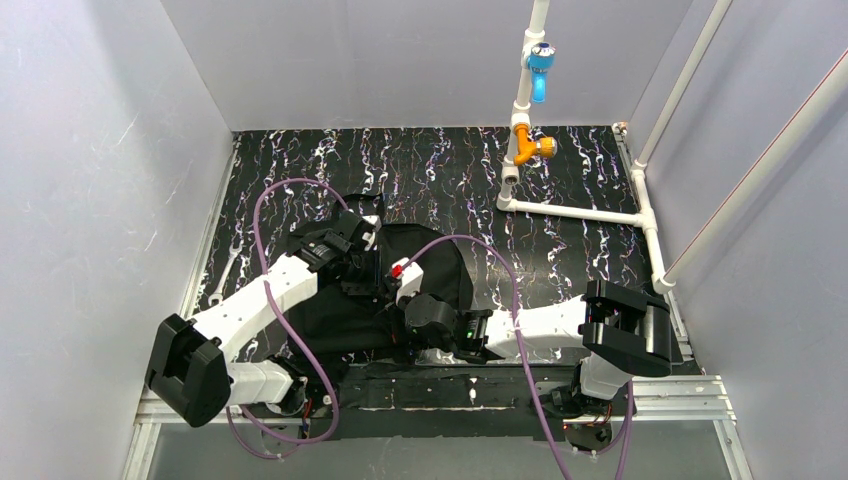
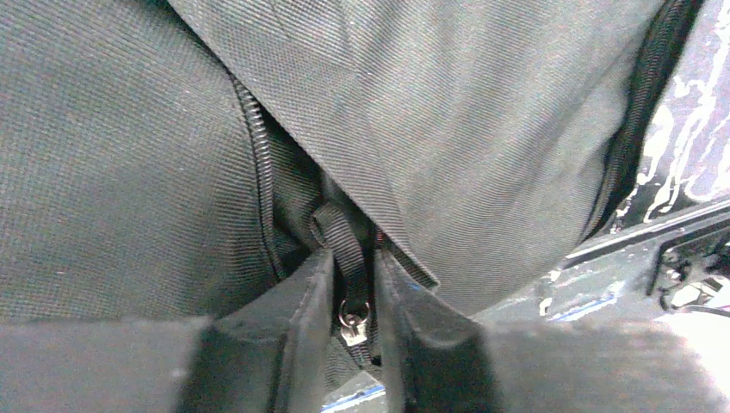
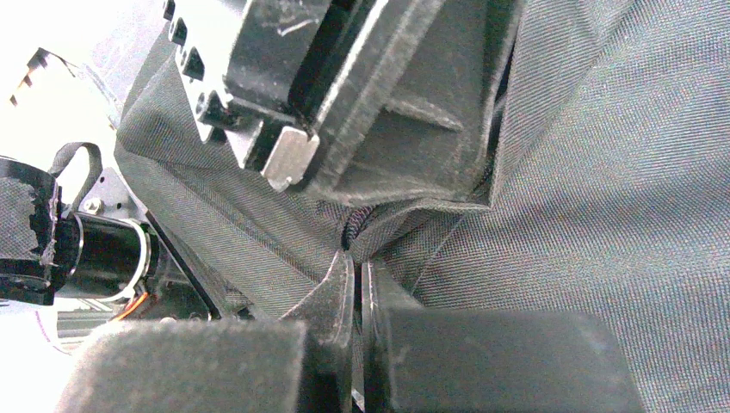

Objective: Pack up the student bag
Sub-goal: Zip the student bag at the center of the board.

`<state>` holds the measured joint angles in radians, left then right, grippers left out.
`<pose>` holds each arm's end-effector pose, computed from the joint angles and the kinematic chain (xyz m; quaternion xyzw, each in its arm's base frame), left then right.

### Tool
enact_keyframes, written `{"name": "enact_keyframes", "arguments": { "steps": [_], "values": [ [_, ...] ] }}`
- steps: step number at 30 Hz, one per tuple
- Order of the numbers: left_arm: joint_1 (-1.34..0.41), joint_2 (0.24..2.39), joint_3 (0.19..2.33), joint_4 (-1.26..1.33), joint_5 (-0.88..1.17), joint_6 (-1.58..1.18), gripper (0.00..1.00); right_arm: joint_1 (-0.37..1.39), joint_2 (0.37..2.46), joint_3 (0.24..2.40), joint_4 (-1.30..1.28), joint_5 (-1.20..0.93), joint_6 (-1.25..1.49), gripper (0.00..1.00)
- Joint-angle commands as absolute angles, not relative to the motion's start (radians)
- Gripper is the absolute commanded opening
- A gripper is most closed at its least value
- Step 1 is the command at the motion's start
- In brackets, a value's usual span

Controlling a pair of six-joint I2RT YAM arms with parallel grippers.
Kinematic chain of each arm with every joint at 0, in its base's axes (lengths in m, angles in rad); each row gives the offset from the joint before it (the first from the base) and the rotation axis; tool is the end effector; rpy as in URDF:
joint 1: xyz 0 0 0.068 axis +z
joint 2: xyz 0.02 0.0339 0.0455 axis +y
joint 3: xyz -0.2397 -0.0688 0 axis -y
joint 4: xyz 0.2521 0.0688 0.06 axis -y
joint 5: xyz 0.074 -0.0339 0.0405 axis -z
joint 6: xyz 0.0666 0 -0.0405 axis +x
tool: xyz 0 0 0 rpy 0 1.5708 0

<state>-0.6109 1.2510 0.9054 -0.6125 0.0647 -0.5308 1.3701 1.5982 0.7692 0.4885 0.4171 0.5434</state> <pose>0.2293 -0.1658 0.1972 0.0479 0.9518 -0.1888 0.2370 0.0999 0.3555 0.1627 -0.2115 0.7797 0.3640 0.4635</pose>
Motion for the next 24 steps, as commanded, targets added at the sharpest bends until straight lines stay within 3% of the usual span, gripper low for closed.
{"name": "enact_keyframes", "arguments": {
  "steps": [1, 5, 15, 24],
  "values": [
    [-0.620, 1.227, 0.916, -0.649, 0.114, -0.505, 0.16, 1.370, 1.585, 0.769, 0.526, 0.423, 0.541, 0.01],
    [-0.620, 1.188, 0.923, -0.633, 0.067, -0.502, 0.00, 1.370, 1.590, 0.766, 0.528, 0.425, 0.543, 0.01],
    [-0.619, 0.979, 0.839, -0.543, -0.139, -0.538, 0.00, 1.369, 1.577, 0.737, 0.533, 0.469, 0.553, 0.01],
    [-0.620, 0.805, 0.686, -0.308, -0.167, -0.594, 0.00, 1.368, 1.607, 0.753, 0.548, 0.439, 0.555, 0.01]
  ]
}}
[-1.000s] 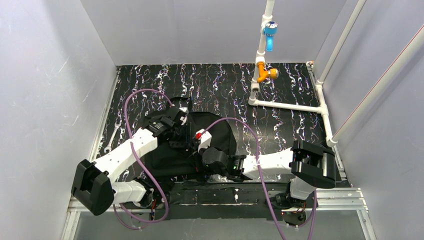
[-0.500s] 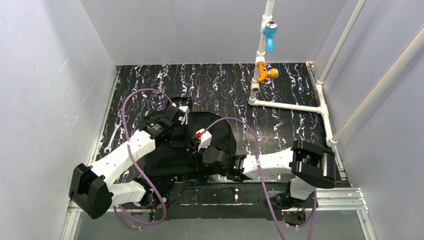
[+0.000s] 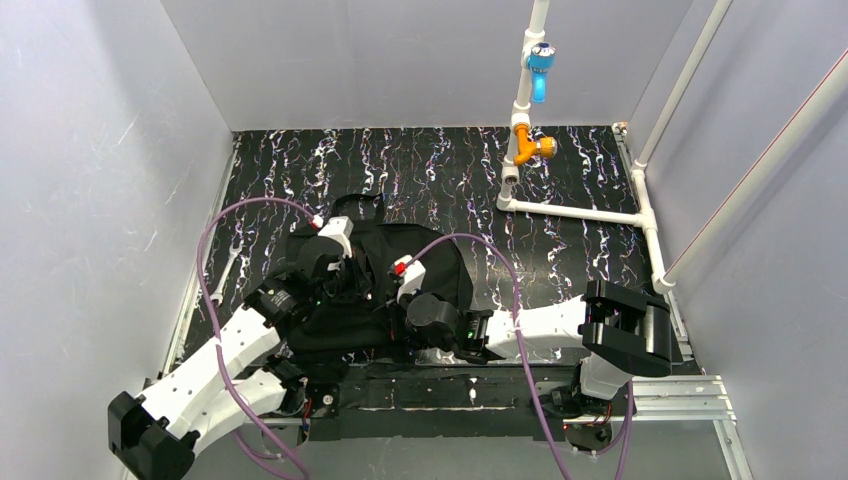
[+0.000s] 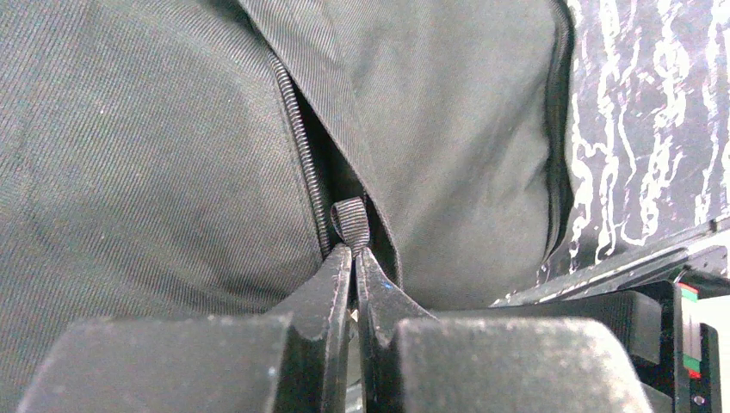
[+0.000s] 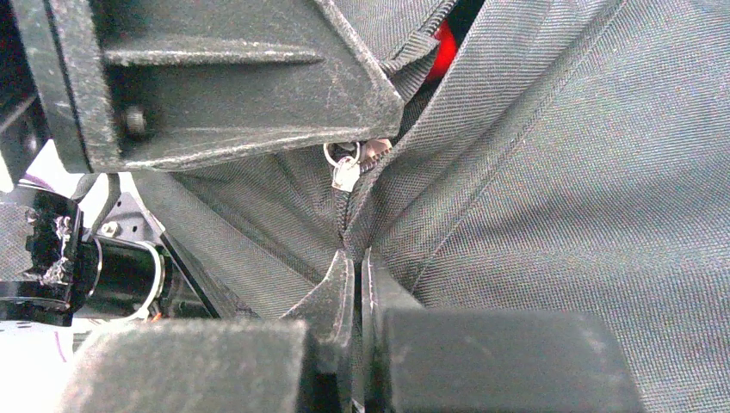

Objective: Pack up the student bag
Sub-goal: Zip the student bag at the center of the board.

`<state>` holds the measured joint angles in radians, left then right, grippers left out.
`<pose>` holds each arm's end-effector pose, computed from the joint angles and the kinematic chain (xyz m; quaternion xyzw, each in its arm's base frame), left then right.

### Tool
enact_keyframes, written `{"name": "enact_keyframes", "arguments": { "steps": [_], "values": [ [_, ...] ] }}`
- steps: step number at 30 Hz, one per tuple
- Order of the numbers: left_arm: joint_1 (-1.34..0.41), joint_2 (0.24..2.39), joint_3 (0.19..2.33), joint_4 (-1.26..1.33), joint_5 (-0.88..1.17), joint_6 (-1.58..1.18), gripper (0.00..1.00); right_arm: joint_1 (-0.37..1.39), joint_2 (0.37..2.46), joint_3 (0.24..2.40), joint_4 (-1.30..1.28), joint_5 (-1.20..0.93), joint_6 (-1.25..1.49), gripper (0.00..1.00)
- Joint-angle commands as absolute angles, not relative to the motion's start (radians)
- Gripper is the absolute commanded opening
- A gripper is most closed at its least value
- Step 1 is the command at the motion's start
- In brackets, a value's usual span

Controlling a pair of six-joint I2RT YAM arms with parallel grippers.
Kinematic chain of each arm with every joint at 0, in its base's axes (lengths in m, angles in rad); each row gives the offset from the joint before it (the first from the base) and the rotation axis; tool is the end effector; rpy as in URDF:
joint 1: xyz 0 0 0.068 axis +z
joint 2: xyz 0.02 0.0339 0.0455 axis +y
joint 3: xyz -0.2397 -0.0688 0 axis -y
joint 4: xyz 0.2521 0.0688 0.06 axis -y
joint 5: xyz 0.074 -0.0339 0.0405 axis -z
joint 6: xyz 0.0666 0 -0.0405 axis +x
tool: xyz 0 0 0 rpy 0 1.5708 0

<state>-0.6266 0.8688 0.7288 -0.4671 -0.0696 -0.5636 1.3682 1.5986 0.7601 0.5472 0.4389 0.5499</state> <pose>0.1960 -0.1361 0.2406 0.0118 0.8857 -0.2341 0.4008 0.1019 0.3552 0.1672 -0.1923 0.7701 0.3767 0.4776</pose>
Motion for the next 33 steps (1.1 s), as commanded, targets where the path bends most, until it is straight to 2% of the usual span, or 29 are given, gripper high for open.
{"name": "enact_keyframes", "arguments": {
  "steps": [1, 4, 6, 7, 13, 15, 17, 19, 23, 27, 30, 33],
  "values": [
    [-0.619, 0.790, 0.668, -0.277, -0.162, -0.599, 0.00, 1.368, 1.606, 0.754, 0.554, 0.426, 0.539, 0.01],
    [-0.620, 0.776, 0.656, -0.234, -0.116, -0.605, 0.00, 1.368, 1.590, 0.770, 0.535, 0.412, 0.487, 0.02],
    [-0.620, 0.777, 0.665, -0.245, -0.102, -0.620, 0.00, 1.367, 1.576, 0.787, 0.495, 0.446, 0.476, 0.26],
    [-0.620, 0.774, 0.662, -0.243, -0.096, -0.630, 0.00, 1.363, 1.570, 0.790, 0.485, 0.455, 0.471, 0.33],
    [-0.619, 0.720, 0.563, -0.074, -0.066, -0.707, 0.00, 1.327, 1.600, 0.825, 0.472, 0.444, 0.455, 0.48],
    [-0.619, 0.715, 0.544, -0.036, -0.065, -0.718, 0.00, 1.326, 1.620, 0.838, 0.483, 0.435, 0.440, 0.50],
    [-0.620, 0.718, 0.539, -0.023, -0.077, -0.719, 0.00, 1.325, 1.636, 0.859, 0.483, 0.437, 0.427, 0.49],
    [-0.620, 0.720, 0.539, -0.034, -0.097, -0.715, 0.00, 1.324, 1.648, 0.879, 0.489, 0.428, 0.410, 0.42],
    [-0.619, 0.718, 0.530, -0.035, -0.154, -0.705, 0.00, 1.324, 1.705, 0.892, 0.511, 0.425, 0.428, 0.01],
    [-0.618, 0.740, 0.548, -0.050, -0.289, -0.689, 0.00, 1.327, 1.727, 0.814, 0.605, 0.437, 0.482, 0.01],
    [-0.609, 0.787, 0.532, 0.057, -0.381, -0.638, 0.00, 1.328, 1.732, 0.737, 0.670, 0.430, 0.570, 0.01],
    [-0.575, 0.858, 0.564, 0.132, -0.362, -0.608, 0.00, 1.338, 1.743, 0.706, 0.683, 0.380, 0.597, 0.01]
  ]
}}
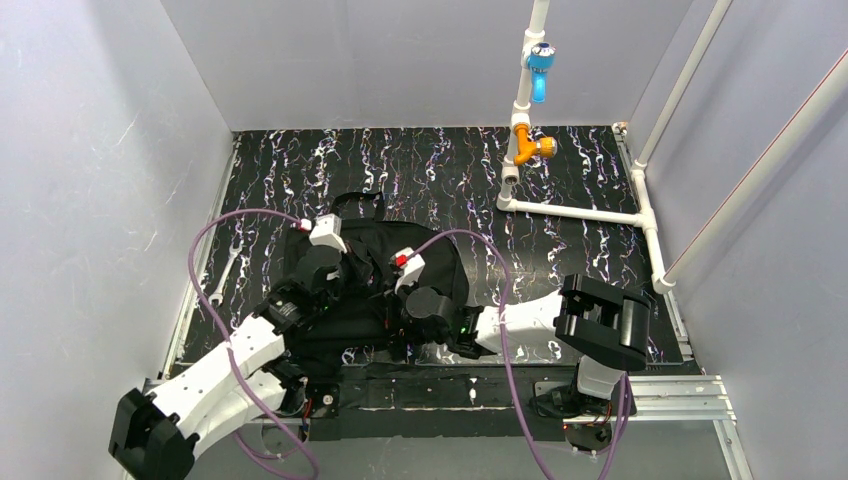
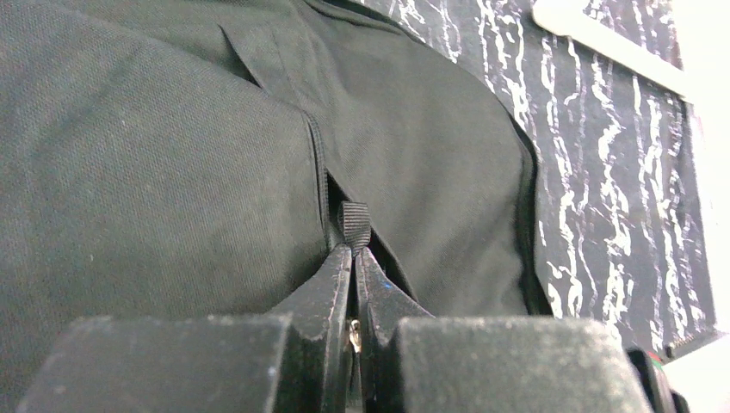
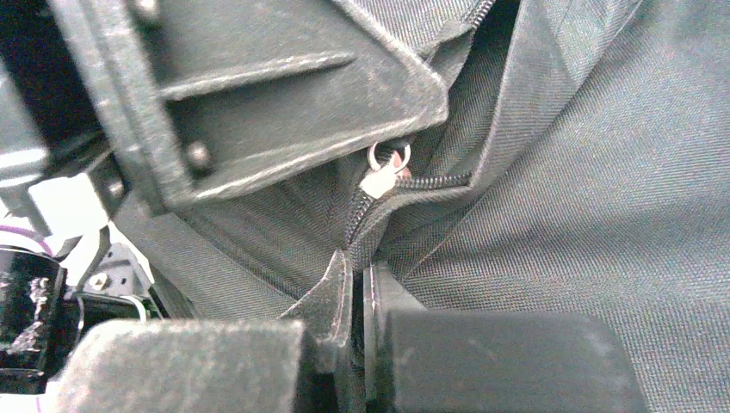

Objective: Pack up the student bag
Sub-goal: Zip the student bag at the center of the board.

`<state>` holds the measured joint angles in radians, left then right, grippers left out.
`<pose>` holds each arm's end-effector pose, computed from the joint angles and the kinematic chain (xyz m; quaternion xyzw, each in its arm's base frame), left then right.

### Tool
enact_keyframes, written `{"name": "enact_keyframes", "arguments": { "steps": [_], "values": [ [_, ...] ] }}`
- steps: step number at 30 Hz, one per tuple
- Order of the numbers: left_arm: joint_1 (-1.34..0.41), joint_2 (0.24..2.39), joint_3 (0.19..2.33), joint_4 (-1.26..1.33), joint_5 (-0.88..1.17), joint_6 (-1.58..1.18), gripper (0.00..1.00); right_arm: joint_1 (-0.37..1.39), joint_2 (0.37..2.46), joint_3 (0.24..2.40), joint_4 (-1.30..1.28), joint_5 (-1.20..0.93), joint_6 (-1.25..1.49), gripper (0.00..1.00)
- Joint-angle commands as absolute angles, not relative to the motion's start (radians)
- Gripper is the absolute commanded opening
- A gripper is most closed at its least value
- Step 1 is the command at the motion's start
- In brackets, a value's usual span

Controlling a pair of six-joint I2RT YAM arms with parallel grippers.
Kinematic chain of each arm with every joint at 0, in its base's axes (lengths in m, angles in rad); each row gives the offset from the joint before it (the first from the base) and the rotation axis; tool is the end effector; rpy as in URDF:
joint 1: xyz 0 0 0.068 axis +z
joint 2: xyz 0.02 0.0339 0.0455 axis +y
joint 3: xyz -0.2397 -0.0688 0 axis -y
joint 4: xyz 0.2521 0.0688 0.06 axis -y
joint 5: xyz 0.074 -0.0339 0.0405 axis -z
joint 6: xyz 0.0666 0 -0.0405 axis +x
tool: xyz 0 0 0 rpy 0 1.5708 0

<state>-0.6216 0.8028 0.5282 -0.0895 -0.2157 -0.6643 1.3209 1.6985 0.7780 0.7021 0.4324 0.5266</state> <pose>0.2053 -0.1295 0.2258 -0.0785 0.8172 -0.2673 0.5046 0.1216 0.3634 0.1578 -0.1709 0.7544 0.3868 0.5020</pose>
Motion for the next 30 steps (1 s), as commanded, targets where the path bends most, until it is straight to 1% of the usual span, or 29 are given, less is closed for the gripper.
{"name": "enact_keyframes", "arguments": {
  "steps": [1, 4, 9, 13, 18, 23, 26, 30],
  "values": [
    [-0.571, 0.880, 0.571, 0.164, -0.370, -0.591, 0.00, 1.347, 1.746, 0.697, 0.687, 0.376, 0.599, 0.01],
    [-0.525, 0.954, 0.588, 0.246, -0.355, -0.541, 0.00, 1.367, 1.750, 0.685, 0.690, 0.358, 0.595, 0.01],
    [-0.373, 1.079, 0.628, 0.325, -0.228, -0.520, 0.00, 1.392, 1.748, 0.687, 0.684, 0.331, 0.583, 0.01],
    [-0.301, 1.186, 0.734, 0.326, -0.147, -0.487, 0.00, 1.396, 1.750, 0.679, 0.691, 0.334, 0.588, 0.01],
    [-0.285, 1.314, 0.808, 0.327, -0.095, -0.492, 0.00, 1.400, 1.737, 0.695, 0.680, 0.329, 0.570, 0.01],
    [-0.274, 1.403, 0.865, 0.306, -0.087, -0.468, 0.00, 1.416, 1.727, 0.701, 0.663, 0.348, 0.553, 0.01],
    [-0.264, 1.436, 0.924, 0.247, -0.080, -0.440, 0.00, 1.421, 1.729, 0.707, 0.657, 0.352, 0.549, 0.01],
    [-0.249, 1.417, 0.965, 0.151, -0.074, -0.420, 0.00, 1.420, 1.737, 0.733, 0.625, 0.357, 0.530, 0.01]
  ]
}}
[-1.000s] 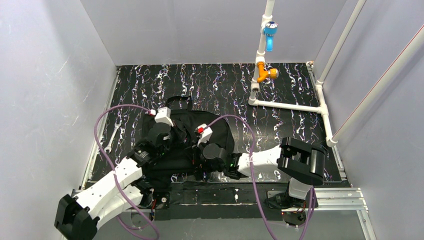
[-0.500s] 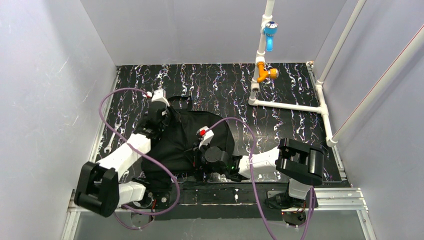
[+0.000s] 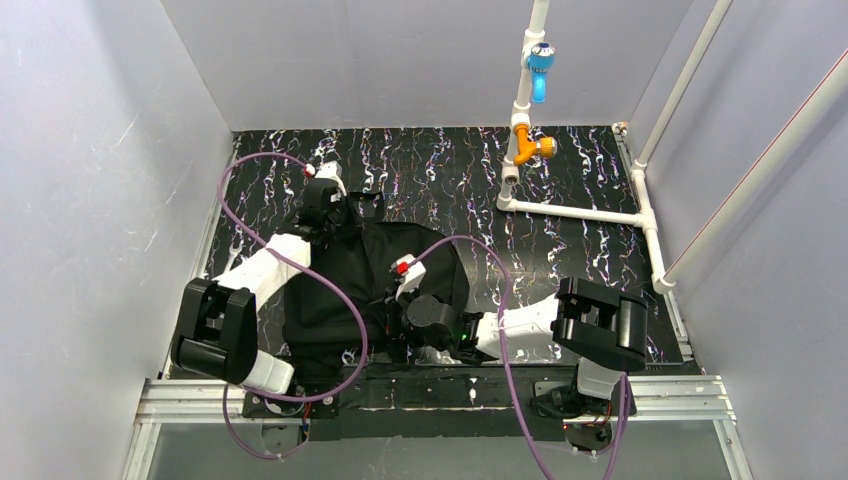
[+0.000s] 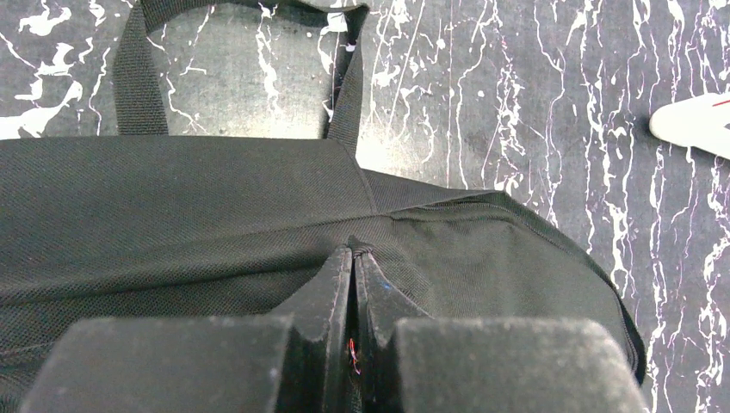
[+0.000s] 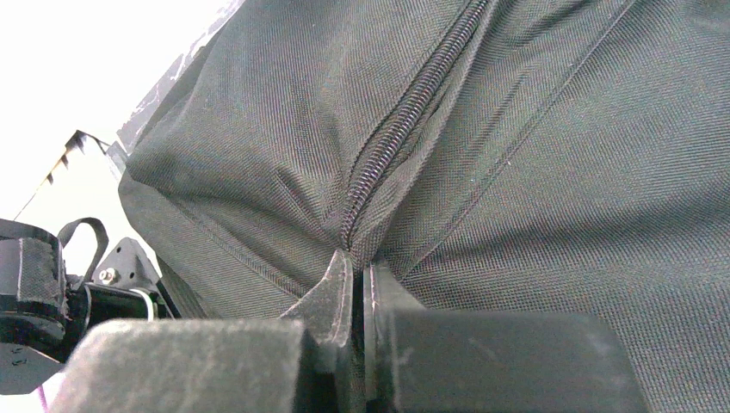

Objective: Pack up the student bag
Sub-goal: Zip the student bag at the center of the board, then adjust the student bag at the center of the board.

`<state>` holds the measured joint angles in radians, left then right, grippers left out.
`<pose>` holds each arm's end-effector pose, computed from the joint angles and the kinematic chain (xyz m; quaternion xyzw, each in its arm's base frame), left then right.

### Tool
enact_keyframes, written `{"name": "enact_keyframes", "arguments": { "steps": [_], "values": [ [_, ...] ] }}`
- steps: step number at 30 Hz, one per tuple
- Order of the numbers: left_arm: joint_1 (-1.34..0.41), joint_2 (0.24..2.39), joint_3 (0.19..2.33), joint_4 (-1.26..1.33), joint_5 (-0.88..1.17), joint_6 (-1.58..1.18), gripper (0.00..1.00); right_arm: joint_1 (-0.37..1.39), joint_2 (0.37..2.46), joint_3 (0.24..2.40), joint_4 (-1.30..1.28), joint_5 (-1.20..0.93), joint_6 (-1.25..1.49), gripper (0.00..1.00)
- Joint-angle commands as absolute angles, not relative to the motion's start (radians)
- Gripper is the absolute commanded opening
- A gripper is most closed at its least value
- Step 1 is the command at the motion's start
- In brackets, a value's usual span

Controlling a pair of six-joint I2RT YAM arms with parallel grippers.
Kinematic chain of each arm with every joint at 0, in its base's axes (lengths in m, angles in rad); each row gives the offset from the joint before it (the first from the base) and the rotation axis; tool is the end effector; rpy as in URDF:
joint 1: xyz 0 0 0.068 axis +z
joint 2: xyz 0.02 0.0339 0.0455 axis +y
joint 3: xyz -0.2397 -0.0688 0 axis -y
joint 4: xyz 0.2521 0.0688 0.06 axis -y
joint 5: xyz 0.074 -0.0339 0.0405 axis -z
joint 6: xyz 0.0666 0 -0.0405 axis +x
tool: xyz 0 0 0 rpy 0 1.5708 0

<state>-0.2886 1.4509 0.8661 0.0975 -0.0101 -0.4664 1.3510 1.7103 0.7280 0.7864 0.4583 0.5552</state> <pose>0.3442 -0.1015 0.1965 -0.0787 0.8532 -0.1860 0.4809 0.1104 0.3589 0.1485 -0.1588 0.7497 0.4021 0.5010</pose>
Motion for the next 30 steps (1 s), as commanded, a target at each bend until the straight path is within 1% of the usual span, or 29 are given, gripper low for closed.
{"name": "enact_keyframes", "arguments": {
  "steps": [1, 2, 3, 4, 5, 7, 8, 9, 10, 11, 14, 15, 17, 19, 23, 25, 27, 30],
  "values": [
    [-0.240, 1.412, 0.987, 0.093, -0.070, -0.426, 0.00, 1.420, 1.741, 0.744, 0.617, 0.338, 0.525, 0.01],
    [-0.231, 1.409, 1.025, 0.000, -0.076, -0.438, 0.01, 1.420, 1.745, 0.760, 0.597, 0.315, 0.513, 0.01],
    [-0.222, 1.407, 1.067, -0.095, -0.069, -0.440, 0.10, 1.420, 1.746, 0.789, 0.566, 0.279, 0.503, 0.04],
    [-0.218, 1.403, 1.108, -0.185, -0.065, -0.441, 0.21, 1.420, 1.746, 0.817, 0.526, 0.253, 0.492, 0.20],
    [-0.214, 1.394, 1.140, -0.265, -0.063, -0.442, 0.29, 1.420, 1.742, 0.845, 0.471, 0.241, 0.482, 0.32],
    [-0.212, 1.339, 1.164, -0.347, -0.050, -0.426, 0.40, 1.420, 1.723, 0.872, 0.393, 0.238, 0.483, 0.48],
    [-0.212, 1.306, 1.160, -0.361, -0.049, -0.424, 0.49, 1.420, 1.704, 0.868, 0.376, 0.246, 0.492, 0.53],
    [-0.211, 1.267, 1.148, -0.374, -0.050, -0.427, 0.59, 1.420, 1.681, 0.857, 0.368, 0.257, 0.498, 0.63],
    [-0.210, 1.233, 1.138, -0.388, -0.036, -0.433, 0.64, 1.420, 1.653, 0.848, 0.357, 0.267, 0.501, 0.66],
    [-0.209, 1.198, 1.128, -0.398, -0.007, -0.441, 0.67, 1.419, 1.622, 0.845, 0.334, 0.284, 0.500, 0.71],
    [-0.209, 1.140, 1.074, -0.388, 0.232, -0.497, 0.69, 1.415, 1.531, 0.845, 0.242, 0.344, 0.497, 0.81],
    [-0.209, 1.136, 1.054, -0.373, 0.326, -0.520, 0.67, 1.409, 1.499, 0.842, 0.215, 0.359, 0.499, 0.82],
    [-0.218, 1.132, 0.998, -0.287, 0.496, -0.600, 0.61, 1.383, 1.440, 0.814, 0.196, 0.358, 0.517, 0.81],
    [-0.242, 1.129, 0.942, -0.189, 0.586, -0.653, 0.58, 1.328, 1.367, 0.754, 0.227, 0.308, 0.559, 0.81],
    [-0.271, 1.147, 0.889, -0.170, 0.635, -0.645, 0.51, 1.203, 1.268, 0.649, 0.306, 0.174, 0.645, 0.80],
    [-0.271, 1.165, 0.859, -0.218, 0.647, -0.625, 0.50, 1.161, 1.247, 0.625, 0.324, 0.126, 0.662, 0.79],
    [-0.270, 1.176, 0.839, -0.309, 0.627, -0.577, 0.48, 1.144, 1.249, 0.631, 0.318, 0.089, 0.662, 0.76],
    [-0.269, 1.149, 0.860, -0.530, 0.483, -0.477, 0.43, 1.141, 1.275, 0.647, 0.344, 0.030, 0.658, 0.67]
  ]
}}
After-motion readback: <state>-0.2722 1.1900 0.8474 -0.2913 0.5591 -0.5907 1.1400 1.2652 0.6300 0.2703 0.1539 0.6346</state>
